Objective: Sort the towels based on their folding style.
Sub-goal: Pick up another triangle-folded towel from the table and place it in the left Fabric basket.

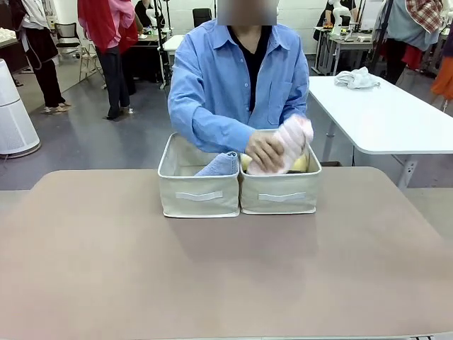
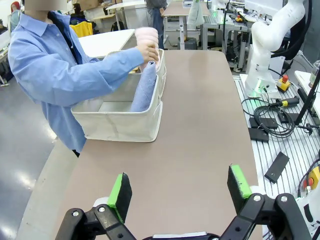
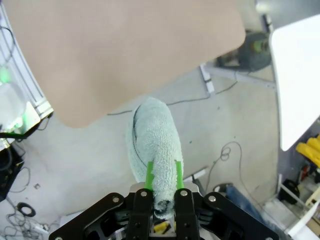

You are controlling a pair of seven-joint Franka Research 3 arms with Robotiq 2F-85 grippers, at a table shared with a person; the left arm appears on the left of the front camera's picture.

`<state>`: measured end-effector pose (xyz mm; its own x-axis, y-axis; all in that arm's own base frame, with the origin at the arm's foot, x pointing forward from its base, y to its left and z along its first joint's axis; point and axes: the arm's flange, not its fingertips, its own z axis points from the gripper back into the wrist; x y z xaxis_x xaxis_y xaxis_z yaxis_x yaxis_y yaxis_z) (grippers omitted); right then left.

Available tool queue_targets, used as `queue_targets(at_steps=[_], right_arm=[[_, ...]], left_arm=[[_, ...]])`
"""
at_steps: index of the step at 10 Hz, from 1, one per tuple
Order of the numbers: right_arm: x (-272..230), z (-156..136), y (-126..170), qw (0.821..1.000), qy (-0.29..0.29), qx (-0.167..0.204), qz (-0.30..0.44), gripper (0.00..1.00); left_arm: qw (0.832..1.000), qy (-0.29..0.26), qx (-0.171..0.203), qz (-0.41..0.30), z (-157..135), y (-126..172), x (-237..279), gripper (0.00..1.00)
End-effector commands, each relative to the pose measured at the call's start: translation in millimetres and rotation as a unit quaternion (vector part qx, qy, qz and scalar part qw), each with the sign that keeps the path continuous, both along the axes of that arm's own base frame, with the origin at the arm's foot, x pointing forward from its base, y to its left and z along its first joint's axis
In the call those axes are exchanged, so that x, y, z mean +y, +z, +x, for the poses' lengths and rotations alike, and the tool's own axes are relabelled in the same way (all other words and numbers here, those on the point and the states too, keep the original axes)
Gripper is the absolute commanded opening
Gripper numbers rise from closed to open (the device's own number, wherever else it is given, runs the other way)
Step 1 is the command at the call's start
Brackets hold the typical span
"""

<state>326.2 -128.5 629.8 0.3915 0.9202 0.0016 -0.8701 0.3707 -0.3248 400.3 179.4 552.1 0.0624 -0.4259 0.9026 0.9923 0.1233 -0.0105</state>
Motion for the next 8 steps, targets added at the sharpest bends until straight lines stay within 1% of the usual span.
queue_targets(at_steps=[1,2,3,4,6,7,8], right_arm=[[71.1,-30.8,34.5,0.995,0.032,-0.04,0.089,0.15],[108.1,-41.6,42.1,0.994,0.046,-0.043,0.093,0.15],[134.8,-45.8,43.2,0.993,0.06,-0.05,0.085,0.15],[150.8,-45.9,41.8,0.993,0.073,-0.044,0.078,0.15],[160.0,-44.6,35.5,0.995,0.068,-0.023,0.064,0.15],[166.8,-58.1,50.4,0.993,0.082,-0.045,0.075,0.15],[166.8,-58.1,50.4,0.993,0.082,-0.045,0.075,0.15]], left_arm=[[1.0,-0.002,-0.004,-0.001,-1.0,1.2,-0.4,1.0],[1.0,-0.002,-0.004,-0.001,-1.0,1.2,-0.4,1.0],[1.0,-0.002,-0.004,-0.001,-1.0,1.2,-0.4,1.0],[1.0,-0.002,-0.004,-0.001,-1.0,1.2,-0.4,1.0],[1.0,-0.002,-0.004,-0.001,-1.0,1.2,-0.4,1.0],[1.0,-0.002,-0.004,-0.001,-1.0,1.2,-0.4,1.0],[1.0,-0.002,-0.004,-0.001,-1.0,1.2,-0.4,1.0]])
